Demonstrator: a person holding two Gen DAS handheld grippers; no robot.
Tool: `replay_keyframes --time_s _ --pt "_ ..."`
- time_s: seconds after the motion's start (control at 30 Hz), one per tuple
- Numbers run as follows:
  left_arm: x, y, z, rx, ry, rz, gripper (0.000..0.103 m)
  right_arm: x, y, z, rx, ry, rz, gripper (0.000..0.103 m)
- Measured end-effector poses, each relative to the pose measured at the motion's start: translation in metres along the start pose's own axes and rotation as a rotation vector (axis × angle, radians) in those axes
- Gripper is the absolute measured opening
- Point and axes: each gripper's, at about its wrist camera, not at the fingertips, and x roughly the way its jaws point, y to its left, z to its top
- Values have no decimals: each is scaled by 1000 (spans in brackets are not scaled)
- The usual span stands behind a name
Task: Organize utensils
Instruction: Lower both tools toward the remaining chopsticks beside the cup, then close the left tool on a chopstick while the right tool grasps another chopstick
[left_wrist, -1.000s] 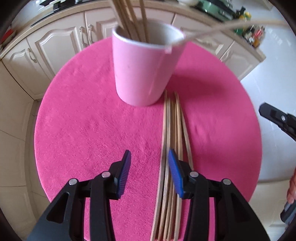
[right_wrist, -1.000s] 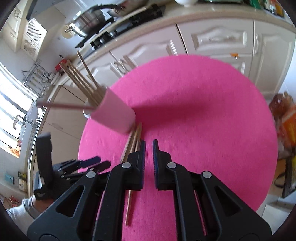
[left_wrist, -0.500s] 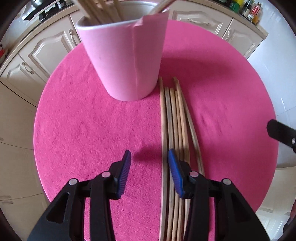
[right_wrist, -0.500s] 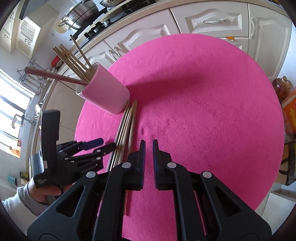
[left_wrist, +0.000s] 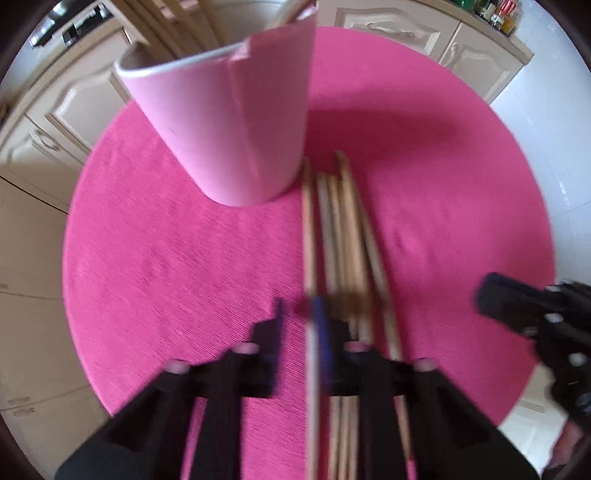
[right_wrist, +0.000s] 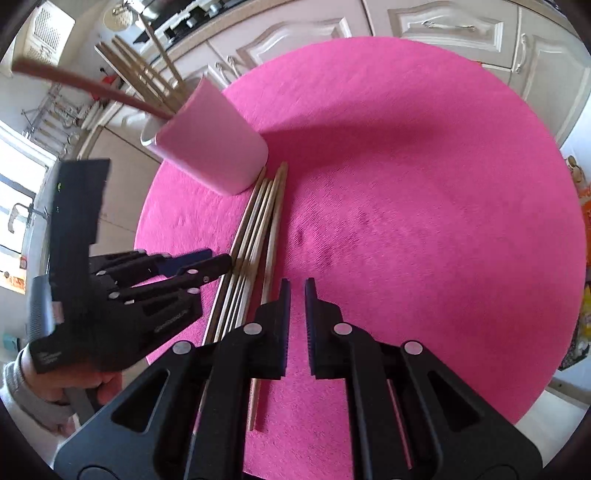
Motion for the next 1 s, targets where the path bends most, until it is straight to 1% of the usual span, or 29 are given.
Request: replay_keyframes --time_s 0.07,0.1,0.13,0.17,0.27,0.33,0.43,0.47,0.53,0.7,0.83,0.9,1.0 --pt "0 -6 -4 33 -7 14 9 5 3 1 -2 12 -6 9" --pt "4 -7 -6 32 13 -8 9 8 5 1 -4 19 -8 9" --pt "7 -7 -8 21 30 -16 9 11 8 2 -7 31 -11 9" --pt "6 -6 -9 11 11 -19 9 13 9 2 -10 35 -14 9" --pt "7 -2 -5 -28 14 -51 9 17 12 3 -4 42 -20 9" --pt "8 0 -3 -34 7 -69 7 19 12 4 3 46 -28 9" --pt "5 14 -7 -66 11 -120 6 22 17 6 -3 57 -37 9" --pt "2 26 -12 -71 12 -129 6 24 20 7 -14 63 -44 9" --pt "0 35 -20 -78 18 -142 6 28 25 9 -30 74 -54 9" --pt "-7 51 -40 -109 30 -152 6 43 38 17 -47 101 -93 9" --pt "-5 67 -47 -129 42 -158 6 53 42 23 -45 120 -123 9" --pt "-5 72 -42 -134 51 -167 6 58 42 26 -43 130 -137 9" --pt "-1 67 -39 -132 64 -157 6 63 43 32 -40 147 -151 9"
